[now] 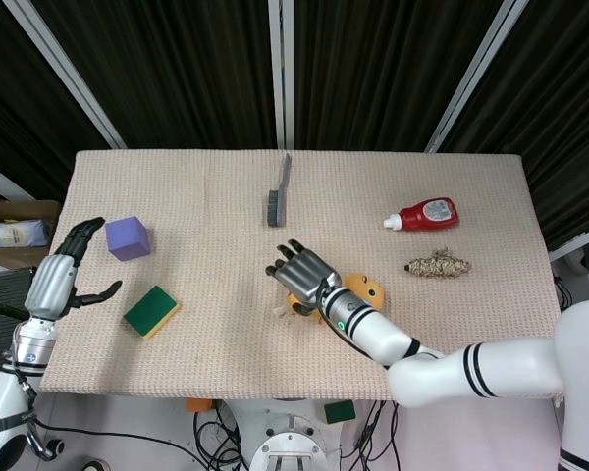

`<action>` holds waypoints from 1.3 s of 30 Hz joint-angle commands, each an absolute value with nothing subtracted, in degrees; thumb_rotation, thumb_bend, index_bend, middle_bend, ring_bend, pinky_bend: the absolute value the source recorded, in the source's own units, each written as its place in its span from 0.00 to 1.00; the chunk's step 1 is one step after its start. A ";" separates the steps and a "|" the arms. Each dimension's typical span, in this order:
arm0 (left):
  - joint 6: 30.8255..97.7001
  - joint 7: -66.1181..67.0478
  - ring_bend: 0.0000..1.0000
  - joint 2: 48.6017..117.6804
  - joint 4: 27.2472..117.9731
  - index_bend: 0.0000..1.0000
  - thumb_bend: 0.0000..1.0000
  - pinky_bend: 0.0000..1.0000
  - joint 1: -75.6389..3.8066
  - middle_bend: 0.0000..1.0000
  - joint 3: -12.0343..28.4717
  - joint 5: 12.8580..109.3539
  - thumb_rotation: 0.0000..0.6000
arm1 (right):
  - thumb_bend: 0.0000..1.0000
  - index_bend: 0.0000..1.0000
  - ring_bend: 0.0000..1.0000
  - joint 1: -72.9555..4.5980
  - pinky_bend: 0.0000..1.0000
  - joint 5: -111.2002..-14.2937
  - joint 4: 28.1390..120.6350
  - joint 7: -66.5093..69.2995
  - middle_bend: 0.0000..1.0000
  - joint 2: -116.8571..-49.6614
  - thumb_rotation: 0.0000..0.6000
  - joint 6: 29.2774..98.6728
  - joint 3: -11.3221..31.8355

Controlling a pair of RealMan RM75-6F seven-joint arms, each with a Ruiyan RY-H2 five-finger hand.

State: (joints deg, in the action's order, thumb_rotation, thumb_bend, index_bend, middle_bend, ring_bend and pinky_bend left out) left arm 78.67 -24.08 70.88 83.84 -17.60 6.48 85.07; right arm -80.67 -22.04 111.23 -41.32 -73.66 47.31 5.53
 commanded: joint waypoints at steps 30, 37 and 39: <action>77.85 -25.23 0.04 70.96 83.37 0.07 0.20 0.21 -17.89 0.06 6.17 85.52 1.00 | 0.37 0.43 0.00 -83.55 0.00 -19.80 110.76 -47.00 0.42 -78.25 1.00 54.01 0.30; 77.59 -25.19 0.04 71.18 83.13 0.07 0.20 0.21 -17.89 0.06 6.06 85.32 1.00 | 0.39 0.55 0.04 -83.63 0.00 -20.51 109.48 -47.70 0.51 -79.52 1.00 54.75 0.19; 77.58 -25.15 0.04 71.20 83.11 0.07 0.20 0.21 -17.92 0.06 6.08 85.33 1.00 | 0.42 0.63 0.08 -83.27 0.00 -21.61 109.04 -47.56 0.56 -80.05 1.00 55.39 0.29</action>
